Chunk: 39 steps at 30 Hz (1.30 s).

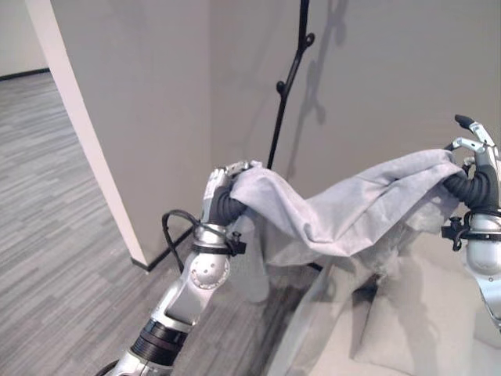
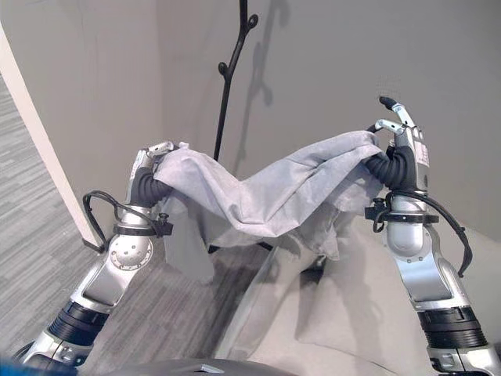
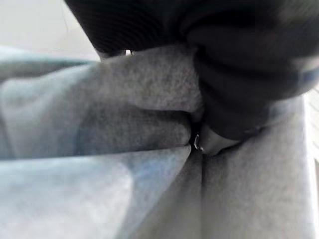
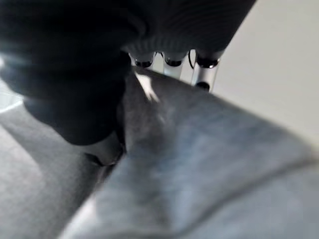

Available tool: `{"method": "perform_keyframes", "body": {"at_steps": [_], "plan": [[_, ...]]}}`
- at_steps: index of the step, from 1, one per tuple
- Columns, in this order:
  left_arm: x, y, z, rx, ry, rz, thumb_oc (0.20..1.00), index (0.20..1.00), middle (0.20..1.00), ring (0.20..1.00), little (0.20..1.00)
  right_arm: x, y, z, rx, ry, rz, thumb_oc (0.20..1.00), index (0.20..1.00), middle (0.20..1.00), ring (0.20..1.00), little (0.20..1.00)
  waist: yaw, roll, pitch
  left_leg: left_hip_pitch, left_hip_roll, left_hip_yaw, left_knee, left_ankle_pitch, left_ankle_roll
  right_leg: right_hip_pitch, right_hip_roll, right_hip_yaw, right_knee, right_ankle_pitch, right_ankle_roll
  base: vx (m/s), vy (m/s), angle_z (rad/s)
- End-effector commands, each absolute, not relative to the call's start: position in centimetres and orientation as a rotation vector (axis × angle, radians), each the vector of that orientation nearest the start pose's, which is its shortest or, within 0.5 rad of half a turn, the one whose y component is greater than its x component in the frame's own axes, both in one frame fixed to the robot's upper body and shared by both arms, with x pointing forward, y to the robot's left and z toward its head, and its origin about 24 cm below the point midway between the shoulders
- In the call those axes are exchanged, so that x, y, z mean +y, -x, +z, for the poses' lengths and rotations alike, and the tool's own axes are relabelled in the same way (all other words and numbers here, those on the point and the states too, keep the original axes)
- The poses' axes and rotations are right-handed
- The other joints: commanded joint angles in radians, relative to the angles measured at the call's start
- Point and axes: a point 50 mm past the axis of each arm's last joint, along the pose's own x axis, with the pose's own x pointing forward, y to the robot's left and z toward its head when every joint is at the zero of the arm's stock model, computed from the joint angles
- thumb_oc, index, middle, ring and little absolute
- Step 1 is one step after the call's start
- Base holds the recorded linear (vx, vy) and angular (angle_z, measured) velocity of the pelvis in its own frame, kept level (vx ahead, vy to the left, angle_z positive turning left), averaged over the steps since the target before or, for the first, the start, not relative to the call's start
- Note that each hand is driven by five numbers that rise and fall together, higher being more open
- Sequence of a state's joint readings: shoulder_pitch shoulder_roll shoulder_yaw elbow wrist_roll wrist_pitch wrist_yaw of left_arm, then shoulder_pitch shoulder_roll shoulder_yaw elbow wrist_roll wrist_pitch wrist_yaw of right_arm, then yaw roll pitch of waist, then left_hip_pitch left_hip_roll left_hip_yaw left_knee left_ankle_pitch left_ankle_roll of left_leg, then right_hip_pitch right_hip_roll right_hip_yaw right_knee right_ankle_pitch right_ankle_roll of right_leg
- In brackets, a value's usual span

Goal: Hang the clothes on the sofa on the clothes rack.

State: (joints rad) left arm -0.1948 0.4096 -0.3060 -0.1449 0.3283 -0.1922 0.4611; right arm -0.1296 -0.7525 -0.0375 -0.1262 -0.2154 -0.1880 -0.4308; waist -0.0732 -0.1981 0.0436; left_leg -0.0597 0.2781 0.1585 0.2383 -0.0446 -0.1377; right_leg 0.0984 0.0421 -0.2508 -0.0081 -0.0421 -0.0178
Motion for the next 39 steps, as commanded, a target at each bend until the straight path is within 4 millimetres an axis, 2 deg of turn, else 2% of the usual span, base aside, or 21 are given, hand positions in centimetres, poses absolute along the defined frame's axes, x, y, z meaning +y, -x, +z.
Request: {"method": "perform_keyframes", "body": {"at_steps": [1,2,4,6,8,9,10,11,13,14,15,16,17,18,20,22,24,25,32,36,39], "plan": [[11.7,-26.1,15.4,-0.782,-0.536,-0.008,0.200,0.200,0.200,0.200,0.200,-25.6,-26.1,22.0,-0.775,0.848,-0.346,0.200,0.200,0.200,0.200,0.200,0.026,0.008,0.000,-0.007,-0.065,-0.044,0.245,-0.004,0.044,0.028,-0.066,0.009,0.011,-0.079,0.009,0.02,-0.034,-0.04],[11.4,-26.2,15.5,-0.786,-0.539,-0.023,0.200,0.200,0.200,0.200,0.200,-25.6,-26.1,22.1,-0.778,0.854,-0.343,0.200,0.200,0.200,0.200,0.200,0.022,0.007,0.000,-0.037,-0.093,-0.036,0.235,-0.074,0.062,0.029,-0.071,0.007,0.012,-0.082,0.020,0.02,-0.025,0.14],[10.9,-26.3,15.6,-0.795,-0.535,-0.045,0.200,0.200,0.200,0.200,0.200,-25.6,-26.1,22.2,-0.782,0.858,-0.343,0.200,0.200,0.200,0.200,0.200,0.019,0.002,-0.002,-0.054,-0.113,-0.021,0.202,-0.108,0.078,0.022,-0.083,0.007,0.011,-0.076,0.029,0.02,0.053,0.09],[10.1,-26.6,15.7,-0.791,-0.515,-0.079,0.200,0.200,0.200,0.200,0.200,-25.5,-26.5,22.3,-0.773,0.844,-0.335,0.200,0.200,0.200,0.200,0.200,0.039,0.001,0.013,-0.158,-0.139,-0.044,0.125,-0.061,0.074,0.034,-0.086,0.028,0.012,-0.085,0.035,0.07,0.083,-0.14],[9.7,-26.7,15.6,-0.788,-0.511,-0.105,0.200,0.200,0.200,0.200,0.200,-25.4,-26.8,22.4,-0.770,0.839,-0.324,0.200,0.200,0.200,0.200,0.200,0.046,0.005,0.016,-0.182,-0.132,-0.078,0.021,0.018,0.052,0.041,-0.078,0.040,0.020,-0.099,0.036,0.09,0.049,-0.20],[9.7,-26.8,15.6,-0.788,-0.511,-0.105,0.200,0.200,0.200,0.200,0.200,-25.4,-26.9,22.4,-0.771,0.839,-0.324,0.200,0.200,0.200,0.200,0.200,0.046,0.004,0.016,-0.179,-0.133,-0.078,0.015,0.022,0.051,0.040,-0.078,0.039,0.021,-0.099,0.035,0.16,0.053,-0.38],[9.3,-26.8,15.6,-0.786,-0.506,-0.128,0.200,0.200,0.200,0.200,0.200,-25.7,-26.9,22.2,-0.752,0.846,-0.322,0.200,0.200,0.200,0.200,0.200,0.042,0.008,0.017,-0.192,-0.097,-0.075,-0.049,0.083,0.034,0.060,-0.069,0.041,0.025,-0.116,0.040,0.11,0.028,-0.26],[9.3,-26.8,15.6,-0.786,-0.505,-0.129,0.200,0.200,0.200,0.200,0.200,-25.7,-26.9,22.2,-0.752,0.847,-0.323,0.200,0.200,0.200,0.200,0.200,0.043,0.009,0.017,-0.183,-0.096,-0.074,-0.071,0.098,0.031,0.058,-0.068,0.042,0.026,-0.115,0.037,0.19,0.050,0.00],[8.8,-26.8,15.6,-0.784,-0.501,-0.156,0.200,0.200,0.200,0.200,0.200,-26.2,-26.7,22.0,-0.735,0.864,-0.332,0.200,0.200,0.200,0.200,0.200,0.036,0.007,0.020,-0.192,-0.044,-0.045,-0.144,0.161,0.015,0.076,-0.064,0.043,0.029,-0.125,0.040,0.21,0.065,0.13],[8.3,-26.9,15.6,-0.781,-0.493,-0.183,0.200,0.200,0.200,0.200,0.200,-26.6,-26.6,21.8,-0.723,0.869,-0.337,0.200,0.200,0.200,0.200,0.200,0.027,0.007,0.020,-0.195,0.002,-0.034,-0.215,0.188,0.004,0.095,-0.066,0.046,0.031,-0.140,0.052,0.22,0.080,-0.04],[8.3,-26.9,15.6,-0.781,-0.492,-0.185,0.200,0.200,0.200,0.200,0.200,-26.6,-26.6,21.8,-0.723,0.870,-0.338,0.200,0.200,0.200,0.200,0.200,0.029,0.008,0.020,-0.187,0.004,-0.032,-0.231,0.198,0.002,0.095,-0.063,0.047,0.031,-0.140,0.051,0.30,0.141,0.06],[7.7,-26.9,15.5,-0.770,-0.477,-0.210,0.200,0.200,0.200,0.200,0.200,-27.3,-26.4,21.6,-0.701,0.880,-0.362,0.200,0.200,0.200,0.200,0.200,0.018,0.009,0.026,-0.186,0.051,0.008,-0.276,0.220,-0.006,0.110,-0.069,0.044,0.032,-0.150,0.062,0.14,0.067,0.01],[7.7,-26.9,15.5,-0.770,-0.475,-0.211,0.200,0.200,0.200,0.200,0.200,-27.4,-26.4,21.6,-0.701,0.881,-0.363,0.200,0.200,0.200,0.200,0.200,0.021,0.010,0.027,-0.182,0.052,0.010,-0.282,0.224,-0.007,0.109,-0.068,0.046,0.032,-0.150,0.061,0.31,0.183,0.02],[7.4,-26.8,15.4,-0.769,-0.463,-0.231,0.200,0.200,0.200,0.200,0.200,-27.8,-26.3,21.6,-0.695,0.879,-0.386,0.200,0.200,0.200,0.200,0.200,0.022,0.019,0.029,-0.181,0.084,0.018,-0.297,0.242,-0.018,0.126,-0.078,0.055,0.030,-0.162,0.072,0.17,0.102,-0.04],[7.3,-26.7,15.3,-0.769,-0.464,-0.239,0.200,0.200,0.200,0.200,0.200,-27.7,-26.3,21.8,-0.707,0.875,-0.395,0.200,0.200,0.200,0.200,0.200,0.029,0.033,0.028,-0.179,0.107,0.003,-0.291,0.262,-0.038,0.149,-0.093,0.071,0.026,-0.174,0.082,0.37,0.260,0.06],[7.4,-26.7,15.1,-0.762,-0.461,-0.242,0.200,0.200,0.200,0.200,0.200,-27.5,-26.3,21.9,-0.716,0.882,-0.393,0.200,0.200,0.200,0.200,0.200,0.031,0.059,0.019,-0.167,0.118,0.014,-0.277,0.254,-0.041,0.175,-0.108,0.087,0.015,-0.185,0.095,0.35,0.277,-0.32],[7.6,-26.8,14.8,-0.751,-0.472,-0.234,0.200,0.200,0.200,0.200,0.200,-27.4,-26.2,22.0,-0.723,0.885,-0.394,0.200,0.200,0.200,0.200,0.200,0.033,0.066,0.021,-0.177,0.110,0.020,-0.241,0.253,-0.047,0.183,-0.127,0.098,0.010,-0.179,0.105,0.26,0.256,-0.60],[7.9,-26.9,14.6,-0.754,-0.499,-0.227,0.200,0.200,0.200,0.200,0.200,-26.6,-26.2,21.9,-0.737,0.869,-0.361,0.200,0.200,0.200,0.200,0.200,0.035,0.063,0.012,-0.189,0.088,0.024,-0.161,0.218,-0.040,0.184,-0.165,0.111,0.002,-0.159,0.118,0.31,0.297,-0.52],[9.8,-26.6,15.2,-0.801,-0.589,-0.175,0.200,0.200,0.200,0.200,0.200,-25.9,-26.0,21.6,-0.738,0.876,-0.361,0.200,0.200,0.200,0.200,0.200,0.053,0.016,-0.005,-0.247,0.035,0.079,-0.015,0.109,0.009,0.138,-0.252,0.123,0.022,-0.104,0.162,0.19,0.176,-0.32],[11.7,-26.6,15.0,-0.773,-0.640,-0.122,0.200,0.200,0.200,0.200,0.200,-27.3,-25.2,20.8,-0.692,0.907,-0.449,0.200,0.200,0.200,0.200,0.200,0.051,0.003,-0.018,-0.283,0.009,0.075,0.000,0.090,0.022,0.111,-0.262,0.116,0.034,-0.084,0.174,0.06,0.048,0.09],[12.6,-26.9,15.0,-0.771,-0.702,-0.078,0.200,0.200,0.200,0.200,0.200,-27.9,-24.6,20.4,-0.677,0.907,-0.496,0.200,0.200,0.200,0.200,0.200,0.044,0.001,-0.029,-0.300,0.004,0.065,0.013,0.084,0.028,0.104,-0.259,0.119,0.039,-0.102,0.170,0.05,0.026,0.07]]}}
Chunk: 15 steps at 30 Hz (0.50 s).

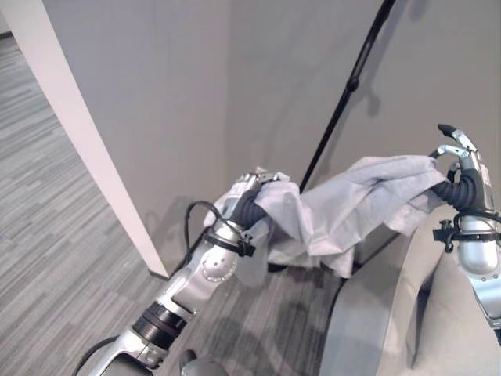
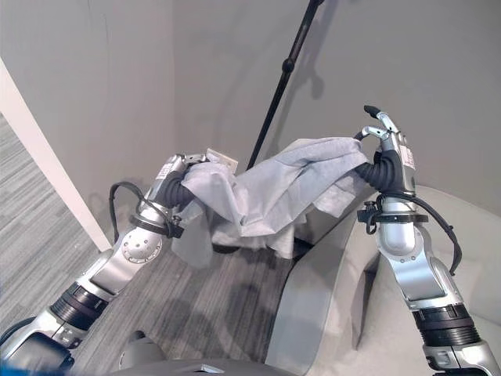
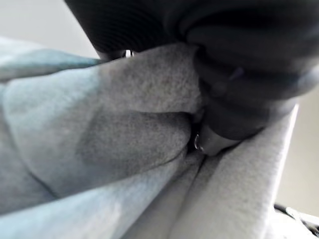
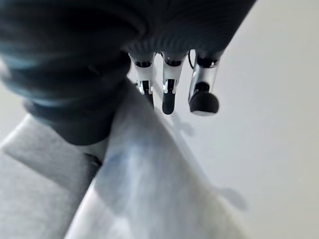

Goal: Hang the clothes on the sofa on the clothes rack.

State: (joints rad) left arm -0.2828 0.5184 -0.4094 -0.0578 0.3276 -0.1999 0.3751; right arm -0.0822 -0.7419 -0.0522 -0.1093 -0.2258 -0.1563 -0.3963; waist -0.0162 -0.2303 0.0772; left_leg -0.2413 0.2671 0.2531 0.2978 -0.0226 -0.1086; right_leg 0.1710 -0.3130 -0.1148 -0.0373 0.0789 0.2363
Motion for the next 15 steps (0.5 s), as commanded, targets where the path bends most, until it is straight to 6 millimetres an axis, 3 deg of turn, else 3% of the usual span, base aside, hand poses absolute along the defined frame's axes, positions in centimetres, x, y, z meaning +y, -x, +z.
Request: {"method": "perform_keyframes", "body": {"at_steps": [1,5,8,9,10,12,14,15], "plan": [[13.7,-27.5,15.2,-0.781,-0.789,-0.023,0.200,0.200,0.200,0.200,0.200,-28.3,-24.2,20.2,-0.671,0.902,-0.526,0.200,0.200,0.200,0.200,0.200,-0.021,0.034,-0.073,-0.123,0.013,-0.034,-0.043,0.057,0.001,0.031,0.103,-0.019,0.075,-0.237,-0.087,0.10,0.044,0.04],[15.3,-28.9,16.4,-0.816,-0.908,0.090,0.200,0.200,0.200,0.200,0.200,-28.3,-24.0,20.1,-0.672,0.927,-0.536,0.200,0.200,0.200,0.200,0.200,-0.042,0.033,-0.090,-0.101,0.003,-0.036,-0.053,0.041,0.009,0.023,0.102,-0.020,0.098,-0.223,-0.075,0.10,0.074,-0.01],[15.4,-30.4,18.2,-0.858,-0.930,0.182,0.200,0.200,0.200,0.200,0.200,-27.4,-24.4,20.6,-0.705,0.935,-0.498,0.200,0.200,0.200,0.200,0.200,-0.084,0.057,-0.086,0.035,-0.022,0.001,-0.161,0.020,0.050,-0.090,0.086,-0.016,0.325,-0.067,-0.041,0.12,0.183,-0.01],[15.5,-30.4,18.2,-0.858,-0.930,0.185,0.200,0.200,0.200,0.200,0.200,-27.4,-24.4,20.6,-0.707,0.935,-0.497,0.200,0.200,0.200,0.200,0.200,-0.080,0.057,-0.083,0.042,-0.024,0.007,-0.169,0.022,0.052,-0.095,0.084,-0.009,0.333,-0.068,-0.039,0.08,0.251,-0.20],[15.4,-30.4,19.4,-0.903,-0.932,0.215,0.200,0.200,0.200,0.200,0.200,-26.6,-24.7,21.9,-0.770,0.956,-0.489,0.200,0.200,0.200,0.200,0.200,-0.087,0.110,-0.050,0.134,-0.013,0.056,-0.238,0.019,0.082,-0.195,0.036,-0.078,0.537,0.020,-0.025,0.12,0.256,-0.39],[14.9,-30.3,19.8,-0.925,-0.893,0.228,0.200,0.200,0.200,0.200,0.200,-25.9,-24.9,22.6,-0.819,0.928,-0.487,0.200,0.200,0.200,0.200,0.200,-0.085,0.137,-0.046,0.188,-0.006,0.104,-0.277,0.012,0.087,-0.233,-0.026,-0.181,0.624,0.012,-0.014,0.26,0.210,-0.70],[15.1,-29.7,19.4,-0.919,-0.874,0.226,0.200,0.200,0.200,0.200,0.200,-25.5,-24.8,22.0,-0.806,0.915,-0.455,0.200,0.200,0.200,0.200,0.200,-0.102,0.126,-0.043,0.245,-0.026,0.126,-0.314,-0.013,0.063,-0.262,-0.033,-0.213,0.507,-0.102,-0.031,0.30,0.010,-0.68],[15.3,-29.5,19.2,-0.913,-0.877,0.224,0.200,0.200,0.200,0.200,0.200,-25.4,-24.7,21.8,-0.801,0.914,-0.447,0.200,0.200,0.200,0.200,0.200,-0.103,0.126,-0.046,0.259,-0.022,0.131,-0.323,-0.009,0.055,-0.246,-0.025,-0.218,0.493,-0.112,-0.039,0.23,-0.150,-0.55]]}}
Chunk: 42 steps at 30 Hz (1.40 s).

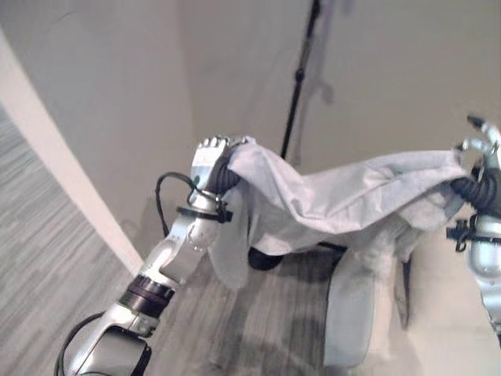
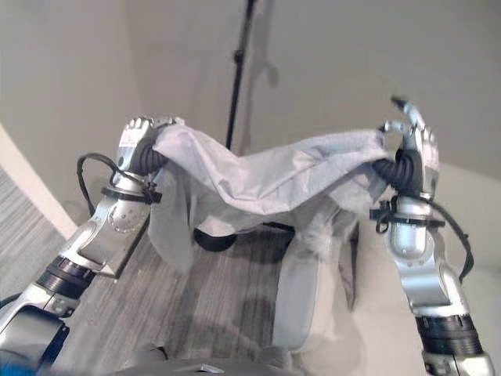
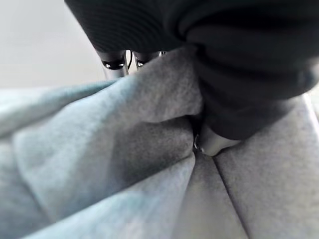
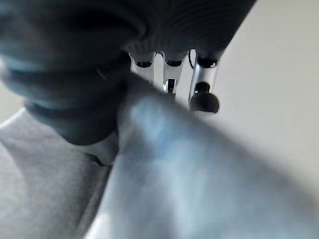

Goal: Hang the clothes on the sofa on the clothes rack.

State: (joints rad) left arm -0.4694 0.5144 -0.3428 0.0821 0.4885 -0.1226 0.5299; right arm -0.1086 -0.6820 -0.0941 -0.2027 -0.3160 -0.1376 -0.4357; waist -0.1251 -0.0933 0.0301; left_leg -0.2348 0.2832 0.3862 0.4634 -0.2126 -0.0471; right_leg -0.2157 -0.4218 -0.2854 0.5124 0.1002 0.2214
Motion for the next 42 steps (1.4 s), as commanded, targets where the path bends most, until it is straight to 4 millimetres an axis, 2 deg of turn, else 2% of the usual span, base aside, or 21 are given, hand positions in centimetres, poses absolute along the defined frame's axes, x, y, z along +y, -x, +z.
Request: {"method": "perform_keyframes", "body": {"at_steps": [1,2,3,4,5,10,11,14,18,25,30,32,33,34,35,36,38,39,40,41,42], "plan": [[15.4,-29.1,18.6,-0.896,-0.863,0.204,0.200,0.200,0.200,0.200,0.200,-25.7,-24.4,21.2,-0.769,0.927,-0.443,0.200,0.200,0.200,0.200,0.200,-0.006,-0.023,0.008,0.271,-0.038,-0.002,-0.483,0.174,-0.022,0.115,0.118,-0.032,-0.204,-0.147,-0.044,0.17,-0.230,-0.38],[15.4,-28.8,18.0,-0.881,-0.829,0.205,0.200,0.200,0.200,0.200,0.200,-26.1,-24.4,20.9,-0.749,0.940,-0.448,0.200,0.200,0.200,0.200,0.200,-0.014,-0.038,0.022,0.283,-0.040,0.016,-0.476,0.169,-0.038,0.087,0.134,-0.034,-0.348,-0.123,-0.037,0.29,-0.242,-0.39],[15.2,-28.7,17.6,-0.875,-0.859,0.178,0.200,0.200,0.200,0.200,0.200,-26.7,-24.5,20.6,-0.719,0.970,-0.473,0.200,0.200,0.200,0.200,0.200,-0.019,-0.034,0.018,0.304,-0.032,0.004,-0.480,0.145,-0.055,0.098,0.148,-0.003,-0.440,-0.122,-0.017,0.20,-0.217,-0.50],[15.2,-28.5,16.7,-0.839,-0.835,0.182,0.200,0.200,0.200,0.200,0.200,-27.2,-24.1,19.7,-0.676,0.963,-0.472,0.200,0.200,0.200,0.200,0.200,-0.029,-0.051,0.024,0.305,-0.025,0.015,-0.466,0.148,-0.066,0.113,0.155,0.032,-0.493,-0.091,-0.020,0.34,-0.310,-0.28],[14.6,-28.8,15.8,-0.793,-0.759,0.175,0.200,0.200,0.200,0.200,0.200,-27.3,-23.7,18.4,-0.623,0.942,-0.432,0.200,0.200,0.200,0.200,0.200,-0.042,-0.080,0.011,0.313,-0.010,0.000,-0.447,0.154,-0.076,0.121,0.192,0.087,-0.490,-0.067,-0.029,0.20,-0.278,0.15],[13.8,-28.4,15.4,-0.789,-0.768,0.128,0.200,0.200,0.200,0.200,0.200,-28.1,-23.1,18.9,-0.638,0.962,-0.442,0.200,0.200,0.200,0.200,0.200,-0.056,-0.065,-0.027,0.324,0.046,-0.004,-0.443,0.169,-0.099,0.160,0.242,0.051,-0.490,-0.092,-0.059,0.19,-0.180,0.44],[13.6,-28.3,15.3,-0.787,-0.766,0.112,0.200,0.200,0.200,0.200,0.200,-28.3,-22.8,19.0,-0.643,0.961,-0.446,0.200,0.200,0.200,0.200,0.200,-0.061,-0.051,-0.037,0.327,0.059,-0.005,-0.445,0.180,-0.106,0.181,0.254,0.033,-0.496,-0.109,-0.070,0.14,-0.099,0.08],[13.9,-28.3,15.1,-0.765,-0.757,0.111,0.200,0.200,0.200,0.200,0.200,-28.4,-22.8,19.0,-0.637,0.967,-0.451,0.200,0.200,0.200,0.200,0.200,-0.056,-0.032,-0.047,0.330,0.070,-0.008,-0.447,0.196,-0.117,0.215,0.263,0.008,-0.505,-0.126,-0.085,0.14,-0.045,0.34],[14.4,-27.9,14.9,-0.749,-0.756,0.120,0.200,0.200,0.200,0.200,0.200,-28.2,-22.9,18.9,-0.639,0.965,-0.444,0.200,0.200,0.200,0.200,0.200,-0.044,-0.023,-0.050,0.340,0.072,-0.010,-0.441,0.202,-0.125,0.244,0.266,0.000,-0.526,-0.129,-0.088,0.10,-0.026,0.29],[15.2,-27.4,13.9,-0.699,-0.740,0.150,0.200,0.200,0.200,0.200,0.200,-27.4,-23.7,19.1,-0.652,0.955,-0.394,0.200,0.200,0.200,0.200,0.200,-0.031,-0.021,-0.044,0.368,0.075,-0.024,-0.394,0.193,-0.129,0.241,0.282,0.045,-0.494,-0.151,-0.106,0.06,-0.045,0.00],[15.7,-27.4,13.8,-0.688,-0.735,0.177,0.200,0.200,0.200,0.200,0.200,-26.9,-24.1,19.2,-0.662,0.945,-0.364,0.200,0.200,0.200,0.200,0.200,-0.025,-0.020,-0.040,0.381,0.083,-0.041,-0.370,0.214,-0.132,0.228,0.305,0.073,-0.463,-0.171,-0.122,0.03,-0.072,-0.25],[15.8,-27.6,14.2,-0.694,-0.716,0.197,0.200,0.200,0.200,0.200,0.200,-26.3,-24.6,18.9,-0.656,0.920,-0.319,0.200,0.200,0.200,0.200,0.200,-0.004,-0.033,-0.034,0.363,0.122,-0.097,-0.278,0.309,-0.133,0.227,0.362,0.093,-0.438,-0.211,-0.160,0.07,-0.276,-0.24],[15.8,-27.7,14.5,-0.703,-0.709,0.200,0.200,0.200,0.200,0.200,0.200,-26.2,-24.7,18.8,-0.654,0.916,-0.310,0.200,0.200,0.200,0.200,0.200,0.001,-0.043,-0.029,0.339,0.144,-0.122,-0.225,0.338,-0.131,0.238,0.384,0.092,-0.439,-0.221,-0.178,0.04,-0.214,-0.26],[15.8,-27.7,14.6,-0.704,-0.710,0.200,0.200,0.200,0.200,0.200,0.200,-26.2,-24.7,18.8,-0.655,0.915,-0.311,0.200,0.200,0.200,0.200,0.200,-0.002,-0.042,-0.028,0.328,0.148,-0.130,-0.217,0.342,-0.131,0.235,0.386,0.087,-0.441,-0.215,-0.182,0.04,-0.343,-0.24],[15.7,-27.7,15.0,-0.716,-0.685,0.212,0.200,0.200,0.200,0.200,0.200,-25.8,-25.0,18.9,-0.664,0.903,-0.283,0.200,0.200,0.200,0.200,0.200,0.039,-0.081,0.001,0.261,0.146,-0.224,-0.007,0.371,-0.111,0.264,0.413,0.109,-0.430,-0.234,-0.223,0.01,-0.318,-0.19],[15.6,-27.8,15.1,-0.711,-0.685,0.215,0.200,0.200,0.200,0.200,0.200,-25.7,-25.2,18.9,-0.667,0.892,-0.278,0.200,0.200,0.200,0.200,0.200,0.051,-0.096,0.015,0.208,0.136,-0.280,0.120,0.342,-0.089,0.273,0.418,0.103,-0.426,-0.242,-0.241,0.03,-0.376,-0.35],[15.4,-27.8,15.1,-0.711,-0.675,0.205,0.200,0.200,0.200,0.200,0.200,-25.4,-25.4,18.6,-0.654,0.889,-0.263,0.200,0.200,0.200,0.200,0.200,0.082,-0.129,0.044,0.119,0.100,-0.332,0.378,0.294,-0.044,0.302,0.421,0.094,-0.424,-0.254,-0.268,-0.03,-0.178,-0.35],[15.4,-27.8,15.2,-0.713,-0.676,0.204,0.200,0.200,0.200,0.200,0.200,-25.5,-25.5,18.6,-0.655,0.887,-0.266,0.200,0.200,0.200,0.200,0.200,0.075,-0.118,0.047,0.094,0.109,-0.353,0.411,0.279,-0.042,0.298,0.431,0.084,-0.420,-0.258,-0.267,-0.02,-0.132,-0.05],[15.3,-27.8,15.1,-0.709,-0.671,0.199,0.200,0.200,0.200,0.200,0.200,-25.4,-25.5,18.4,-0.644,0.889,-0.263,0.200,0.200,0.200,0.200,0.200,0.094,-0.134,0.057,0.052,0.070,-0.372,0.516,0.250,-0.022,0.309,0.429,0.089,-0.421,-0.259,-0.276,-0.02,-0.059,0.08],[15.1,-27.8,15.1,-0.708,-0.669,0.191,0.200,0.200,0.200,0.200,0.200,-25.5,-25.5,18.2,-0.635,0.888,-0.263,0.200,0.200,0.200,0.200,0.200,0.103,-0.138,0.066,-0.005,0.012,-0.396,0.616,0.210,-0.003,0.310,0.435,0.087,-0.421,-0.263,-0.276,0.01,-0.090,0.14],[15.1,-27.8,15.0,-0.704,-0.667,0.190,0.200,0.200,0.200,0.200,0.200,-25.4,-25.4,18.1,-0.628,0.888,-0.259,0.200,0.200,0.200,0.200,0.200,0.103,-0.131,0.066,-0.038,-0.038,-0.403,0.650,0.188,-0.003,0.307,0.448,0.086,-0.417,-0.268,-0.276,0.07,-0.030,0.29]]}}
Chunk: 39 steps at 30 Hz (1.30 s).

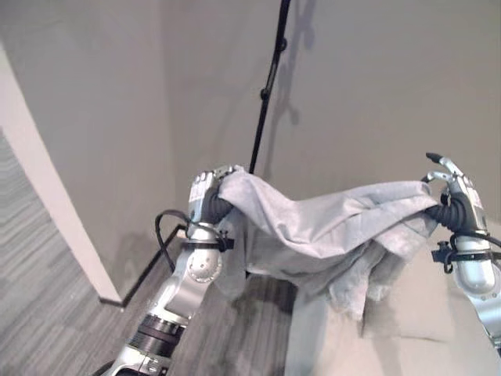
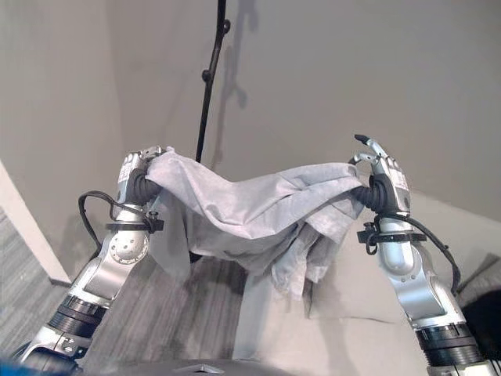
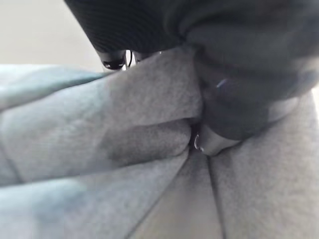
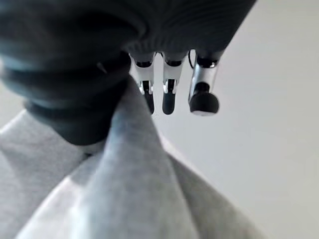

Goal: Hang the clothes on the sofa on the clothes rack.

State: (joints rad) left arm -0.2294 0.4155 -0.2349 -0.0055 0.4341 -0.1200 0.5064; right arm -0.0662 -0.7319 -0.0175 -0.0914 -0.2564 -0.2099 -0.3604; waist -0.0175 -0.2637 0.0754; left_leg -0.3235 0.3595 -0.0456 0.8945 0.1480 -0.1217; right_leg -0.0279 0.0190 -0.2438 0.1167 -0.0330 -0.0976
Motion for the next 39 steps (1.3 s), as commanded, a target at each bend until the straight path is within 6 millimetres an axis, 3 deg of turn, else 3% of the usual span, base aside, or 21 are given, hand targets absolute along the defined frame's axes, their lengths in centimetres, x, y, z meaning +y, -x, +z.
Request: {"method": "perform_keyframes", "body": {"at_steps": [1,4,6,8,9,10,12,14,15,16,18,19,21,22,24,25,26,30,31,34,39], "plan": [[14.9,-28.0,15.0,-0.705,-0.666,0.187,0.200,0.200,0.200,0.200,0.200,-25.5,-25.2,17.8,-0.612,0.890,-0.252,0.200,0.200,0.200,0.200,0.200,-0.008,0.044,0.015,0.010,-0.191,0.071,0.179,-0.198,0.059,0.113,0.025,0.043,-0.008,-0.146,0.048,0.09,-0.049,0.30],[14.2,-28.2,15.2,-0.723,-0.669,0.164,0.200,0.200,0.200,0.200,0.200,-25.8,-25.2,17.8,-0.606,0.892,-0.259,0.200,0.200,0.200,0.200,0.200,-0.002,0.036,0.016,-0.035,-0.188,0.161,0.070,-0.248,0.068,0.127,0.027,0.031,-0.004,-0.175,0.054,0.11,-0.019,0.17],[13.6,-28.4,15.6,-0.748,-0.671,0.143,0.200,0.200,0.200,0.200,0.200,-26.1,-25.2,17.8,-0.603,0.899,-0.275,0.200,0.200,0.200,0.200,0.200,0.002,0.034,0.016,-0.072,-0.172,0.207,-0.098,-0.299,0.094,0.143,0.017,0.022,-0.002,-0.187,0.069,0.15,0.132,0.35],[13.1,-28.7,16.1,-0.770,-0.661,0.137,0.200,0.200,0.200,0.200,0.200,-26.3,-25.2,17.7,-0.605,0.889,-0.297,0.200,0.200,0.200,0.200,0.200,0.002,0.032,0.015,-0.068,-0.121,0.193,-0.438,-0.211,0.069,0.168,-0.008,0.017,0.002,-0.205,0.095,0.19,0.200,0.48],[13.1,-28.7,16.1,-0.771,-0.660,0.138,0.200,0.200,0.200,0.200,0.200,-26.3,-25.2,17.8,-0.606,0.890,-0.297,0.200,0.200,0.200,0.200,0.200,0.002,0.026,0.018,-0.050,-0.129,0.199,-0.474,-0.188,0.067,0.169,-0.014,0.015,0.001,-0.200,0.093,0.25,0.254,0.33],[12.7,-28.9,16.3,-0.774,-0.636,0.132,0.200,0.200,0.200,0.200,0.200,-26.2,-25.5,17.9,-0.610,0.890,-0.300,0.200,0.200,0.200,0.200,0.200,-0.003,0.046,0.016,-0.053,-0.065,0.171,-0.655,-0.090,0.024,0.190,-0.020,0.019,0.001,-0.216,0.111,0.23,0.234,0.30],[12.4,-29.3,16.6,-0.776,-0.608,0.145,0.200,0.200,0.200,0.200,0.200,-26.1,-25.8,17.9,-0.615,0.882,-0.304,0.200,0.200,0.200,0.200,0.200,-0.009,0.042,0.022,-0.016,-0.002,0.155,-0.823,-0.011,-0.009,0.208,-0.039,0.036,0.005,-0.229,0.122,0.25,0.240,0.16],[12.3,-29.5,16.7,-0.781,-0.601,0.153,0.200,0.200,0.200,0.200,0.200,-25.8,-26.1,17.9,-0.621,0.877,-0.294,0.200,0.200,0.200,0.200,0.200,0.000,0.041,0.027,0.016,0.026,0.123,-0.885,0.020,-0.029,0.219,-0.047,0.060,0.013,-0.237,0.129,0.30,0.235,-0.25],[12.2,-29.6,16.6,-0.783,-0.593,0.159,0.200,0.200,0.200,0.200,0.200,-24.9,-26.5,17.9,-0.636,0.866,-0.254,0.200,0.200,0.200,0.200,0.200,0.028,0.050,0.026,0.053,0.042,0.004,-0.904,0.047,-0.061,0.237,-0.063,0.124,0.033,-0.248,0.153,0.49,0.410,-0.67],[12.1,-29.7,16.6,-0.787,-0.603,0.160,0.200,0.200,0.200,0.200,0.200,-24.6,-26.6,17.7,-0.633,0.866,-0.239,0.200,0.200,0.200,0.200,0.200,0.034,0.062,0.019,0.071,0.042,-0.040,-0.905,0.041,-0.067,0.237,-0.064,0.146,0.037,-0.250,0.161,0.51,0.447,-0.92],[12.0,-29.8,16.3,-0.779,-0.619,0.149,0.200,0.200,0.200,0.200,0.200,-24.6,-26.6,17.5,-0.626,0.873,-0.231,0.200,0.200,0.200,0.200,0.200,0.035,0.078,0.007,0.091,0.044,-0.059,-0.890,0.030,-0.077,0.249,-0.069,0.165,0.038,-0.261,0.170,0.39,0.405,-1.09],[11.3,-29.6,15.9,-0.776,-0.623,0.094,0.200,0.200,0.200,0.200,0.200,-24.8,-26.5,17.3,-0.602,0.894,-0.235,0.200,0.200,0.200,0.200,0.200,0.019,0.092,-0.011,0.085,0.010,-0.021,-0.796,-0.029,-0.067,0.279,-0.136,0.171,0.037,-0.246,0.209,0.51,0.569,-1.06],[11.1,-29.5,16.0,-0.788,-0.629,0.065,0.200,0.200,0.200,0.200,0.200,-25.0,-26.1,16.9,-0.590,0.888,-0.256,0.200,0.200,0.200,0.200,0.200,0.023,0.065,-0.020,0.061,-0.042,0.021,-0.716,-0.080,-0.048,0.276,-0.209,0.171,0.025,-0.144,0.257,0.45,0.506,-0.86],[11.1,-29.5,16.0,-0.788,-0.629,0.064,0.200,0.200,0.200,0.200,0.200,-25.0,-26.1,16.9,-0.589,0.888,-0.257,0.200,0.200,0.200,0.200,0.200,0.023,0.063,-0.022,0.059,-0.044,0.022,-0.714,-0.082,-0.047,0.276,-0.212,0.171,0.023,-0.143,0.259,0.25,0.363,-0.42],[11.6,-29.1,16.2,-0.807,-0.664,0.061,0.200,0.200,0.200,0.200,0.200,-25.2,-26.0,16.7,-0.577,0.893,-0.293,0.200,0.200,0.200,0.200,0.200,0.019,0.055,-0.034,0.054,-0.092,0.073,-0.680,-0.140,-0.012,0.236,-0.269,0.164,0.040,-0.059,0.285,0.20,0.329,-0.08],[11.6,-29.1,16.2,-0.806,-0.665,0.060,0.200,0.200,0.200,0.200,0.200,-25.1,-25.9,16.7,-0.576,0.893,-0.293,0.200,0.200,0.200,0.200,0.200,0.020,0.051,-0.040,0.054,-0.096,0.077,-0.678,-0.149,-0.012,0.235,-0.274,0.166,0.038,-0.061,0.287,0.19,0.357,-0.13],[12.3,-28.9,16.1,-0.807,-0.681,0.082,0.200,0.200,0.200,0.200,0.200,-25.4,-26.0,16.7,-0.572,0.904,-0.334,0.200,0.200,0.200,0.200,0.200,0.016,0.056,-0.041,0.052,-0.130,0.108,-0.668,-0.167,0.027,0.187,-0.316,0.163,0.076,0.045,0.296,0.20,0.345,-0.12],[14.1,-28.6,16.3,-0.814,-0.743,0.141,0.200,0.200,0.200,0.200,0.200,-26.0,-26.0,16.3,-0.548,0.949,-0.400,0.200,0.200,0.200,0.200,0.200,0.014,0.082,-0.054,0.100,-0.174,0.167,-0.696,-0.206,0.084,0.119,-0.360,0.127,0.202,0.110,0.273,0.19,0.396,-0.22],[14.9,-28.6,16.8,-0.833,-0.785,0.176,0.200,0.200,0.200,0.200,0.200,-26.2,-25.9,16.5,-0.560,0.985,-0.440,0.200,0.200,0.200,0.200,0.200,0.010,0.114,-0.043,0.144,-0.200,0.193,-0.718,-0.218,0.114,0.079,-0.396,0.060,0.307,0.167,0.256,0.11,0.286,-0.21],[15.8,-28.6,17.0,-0.855,-0.856,0.213,0.200,0.200,0.200,0.200,0.200,-26.6,-25.3,16.5,-0.563,1.007,-0.484,0.200,0.200,0.200,0.200,0.200,-0.020,0.147,-0.042,0.210,-0.249,0.221,-0.779,-0.227,0.140,0.052,-0.362,0.036,0.390,0.134,0.259,0.22,0.400,-0.10],[17.2,-27.9,15.9,-0.800,-0.892,0.236,0.200,0.200,0.200,0.200,0.200,-26.7,-24.8,16.6,-0.567,1.025,-0.497,0.200,0.200,0.200,0.200,0.200,-0.036,0.168,-0.053,0.294,-0.299,0.261,-0.862,-0.232,0.153,0.015,-0.311,-0.010,0.343,0.063,0.256,0.18,0.186,-0.26]]}}
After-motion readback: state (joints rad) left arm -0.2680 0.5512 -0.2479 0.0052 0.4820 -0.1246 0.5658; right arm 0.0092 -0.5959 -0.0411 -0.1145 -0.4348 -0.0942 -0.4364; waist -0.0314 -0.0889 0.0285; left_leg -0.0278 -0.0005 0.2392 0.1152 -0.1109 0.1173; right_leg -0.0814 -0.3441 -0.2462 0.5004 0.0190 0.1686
